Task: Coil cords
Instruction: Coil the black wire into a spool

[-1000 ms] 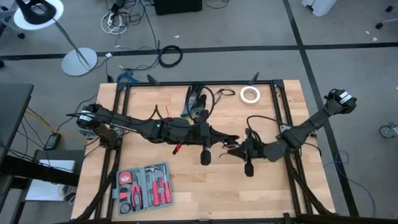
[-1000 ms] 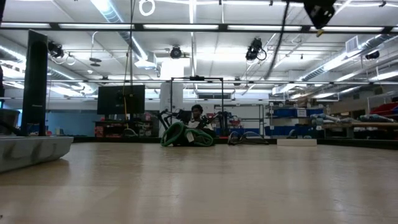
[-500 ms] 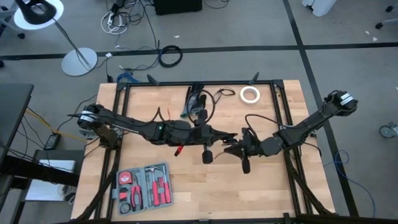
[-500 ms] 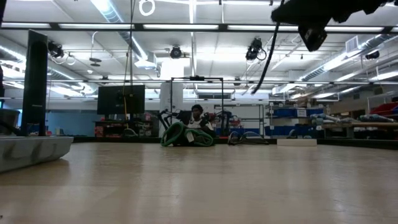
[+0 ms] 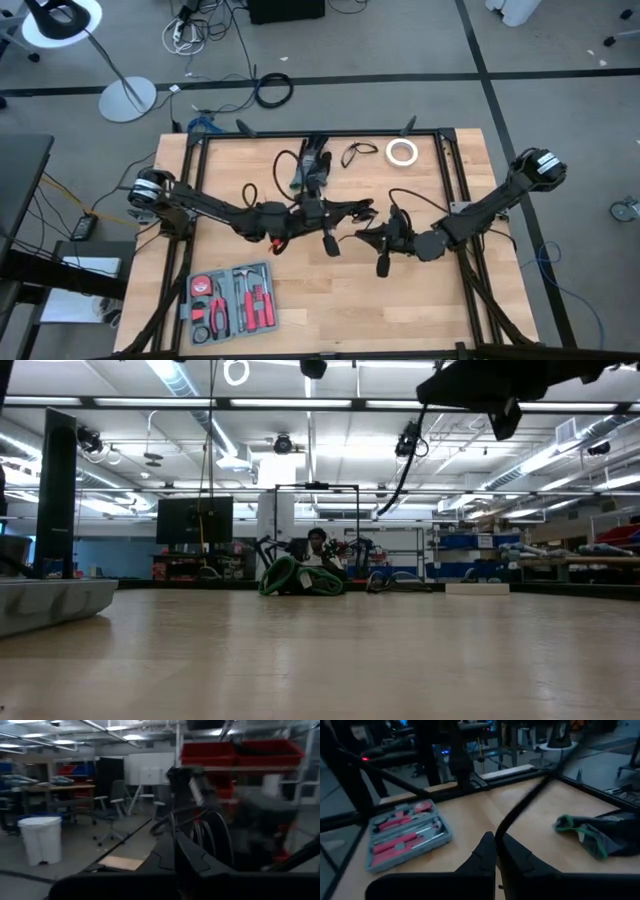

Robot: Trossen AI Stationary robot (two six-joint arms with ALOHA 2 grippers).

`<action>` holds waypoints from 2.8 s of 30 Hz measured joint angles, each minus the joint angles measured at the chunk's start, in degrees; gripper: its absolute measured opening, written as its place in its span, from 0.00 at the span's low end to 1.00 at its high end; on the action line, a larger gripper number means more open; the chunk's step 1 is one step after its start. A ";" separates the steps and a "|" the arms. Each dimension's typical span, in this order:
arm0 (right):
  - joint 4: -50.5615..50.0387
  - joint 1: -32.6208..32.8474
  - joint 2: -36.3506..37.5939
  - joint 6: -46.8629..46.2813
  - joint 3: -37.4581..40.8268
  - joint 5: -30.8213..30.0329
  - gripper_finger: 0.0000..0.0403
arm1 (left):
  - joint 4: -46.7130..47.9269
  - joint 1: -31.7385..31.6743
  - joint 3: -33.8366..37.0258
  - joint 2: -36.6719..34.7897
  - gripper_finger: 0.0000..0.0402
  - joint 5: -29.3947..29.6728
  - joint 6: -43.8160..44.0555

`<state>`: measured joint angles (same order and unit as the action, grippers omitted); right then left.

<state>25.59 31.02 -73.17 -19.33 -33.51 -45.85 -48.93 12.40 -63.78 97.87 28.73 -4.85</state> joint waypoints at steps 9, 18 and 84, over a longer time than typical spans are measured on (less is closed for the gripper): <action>-0.21 -1.55 -5.80 4.69 -7.10 -1.34 0.01 | -1.29 0.82 0.04 1.96 0.00 4.62 -1.54; -19.58 -2.37 -4.95 -6.04 -11.48 -1.60 0.01 | 1.16 1.61 0.05 2.05 0.00 4.41 -2.57; -7.99 -4.22 -4.58 10.18 -14.06 5.82 0.00 | 12.50 0.81 -0.01 1.87 0.00 3.02 -3.03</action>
<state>17.61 26.80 -77.76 -9.15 -47.57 -40.03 -36.43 13.21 -63.79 99.74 31.75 -7.87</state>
